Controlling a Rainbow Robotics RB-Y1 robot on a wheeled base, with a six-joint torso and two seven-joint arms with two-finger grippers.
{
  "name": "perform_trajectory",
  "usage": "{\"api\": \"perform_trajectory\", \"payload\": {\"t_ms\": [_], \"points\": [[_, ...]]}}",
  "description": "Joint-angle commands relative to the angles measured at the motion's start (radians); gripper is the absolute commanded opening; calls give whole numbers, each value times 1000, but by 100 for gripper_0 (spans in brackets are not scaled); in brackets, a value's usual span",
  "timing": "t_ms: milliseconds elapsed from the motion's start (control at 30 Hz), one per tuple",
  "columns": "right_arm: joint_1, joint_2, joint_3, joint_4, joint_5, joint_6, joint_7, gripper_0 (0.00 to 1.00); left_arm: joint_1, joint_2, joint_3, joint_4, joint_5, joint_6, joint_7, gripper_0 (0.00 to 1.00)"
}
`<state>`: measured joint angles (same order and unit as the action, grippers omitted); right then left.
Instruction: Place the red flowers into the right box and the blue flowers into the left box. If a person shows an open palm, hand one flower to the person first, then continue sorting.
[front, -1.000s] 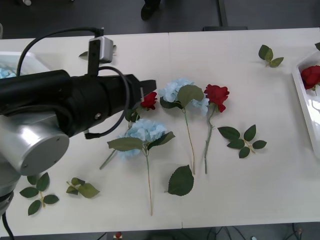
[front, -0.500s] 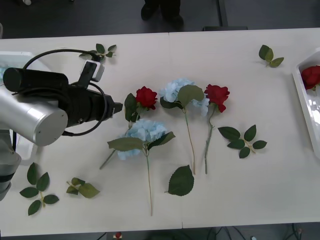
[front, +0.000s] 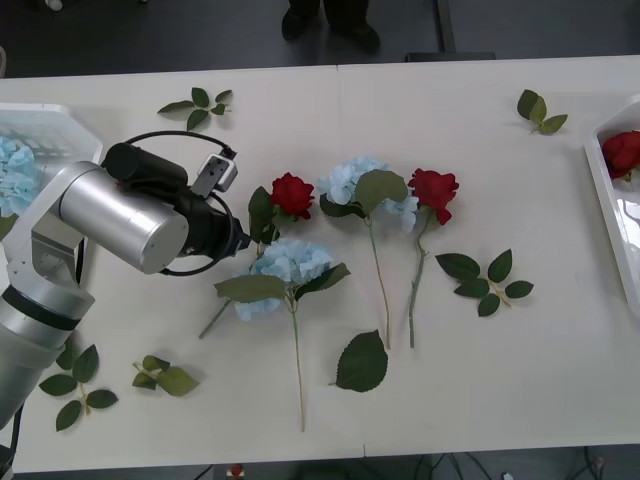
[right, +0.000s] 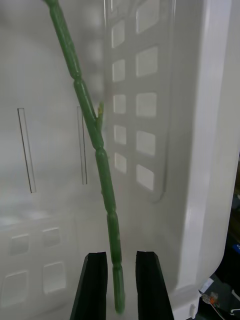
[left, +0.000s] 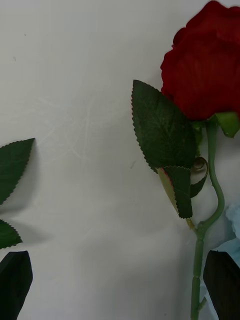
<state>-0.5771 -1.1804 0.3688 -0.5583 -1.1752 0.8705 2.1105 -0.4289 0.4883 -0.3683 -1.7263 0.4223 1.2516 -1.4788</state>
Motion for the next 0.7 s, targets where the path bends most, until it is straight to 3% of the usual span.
{"api": "perform_trajectory", "payload": {"t_ms": [33,100,333,467,700], "points": [[-10,13,-33,-14,22,36,9,58,-54,-19,-60,33,-8,-31,-57,100],[-20,12,-37,-29,23,65,11,69,-56,-24,-86,50,-7,-51,-63,100],[-58,12,-113,-92,19,278,13,86,-59,-53,-120,100,-10,-81,-69,100],[-56,12,-163,-204,5,415,-9,89,-64,-71,-132,122,-33,-83,-77,100],[-56,15,-143,-442,-133,574,-268,98,-64,-86,-139,136,-60,-83,-80,100]]}}
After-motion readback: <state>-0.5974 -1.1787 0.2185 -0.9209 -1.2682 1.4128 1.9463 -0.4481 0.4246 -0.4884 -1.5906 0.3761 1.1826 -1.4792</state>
